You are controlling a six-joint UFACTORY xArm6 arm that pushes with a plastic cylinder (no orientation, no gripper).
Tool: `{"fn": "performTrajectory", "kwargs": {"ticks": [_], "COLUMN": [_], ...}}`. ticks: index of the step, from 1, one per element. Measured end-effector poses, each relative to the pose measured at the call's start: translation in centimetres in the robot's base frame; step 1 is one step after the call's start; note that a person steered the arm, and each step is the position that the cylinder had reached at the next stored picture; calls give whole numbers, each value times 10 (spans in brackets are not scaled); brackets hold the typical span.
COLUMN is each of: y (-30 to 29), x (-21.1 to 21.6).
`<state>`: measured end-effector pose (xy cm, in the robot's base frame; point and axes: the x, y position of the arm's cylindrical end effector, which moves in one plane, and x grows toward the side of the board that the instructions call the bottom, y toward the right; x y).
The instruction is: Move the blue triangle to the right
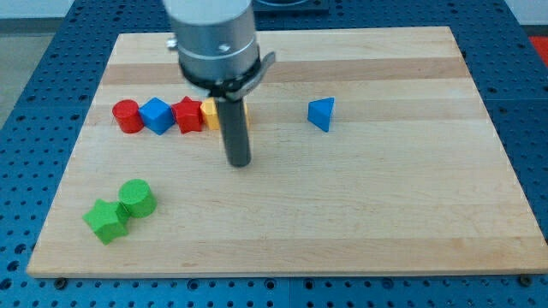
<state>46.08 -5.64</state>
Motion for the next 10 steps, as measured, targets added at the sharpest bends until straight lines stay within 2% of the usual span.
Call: {"fn": "performTrajectory", "kwargs": {"ticks": [2, 3, 4, 7, 9, 10], "y": [69, 110, 130, 139, 144, 162], "x": [-68, -77, -77, -59, -19, -14]}}
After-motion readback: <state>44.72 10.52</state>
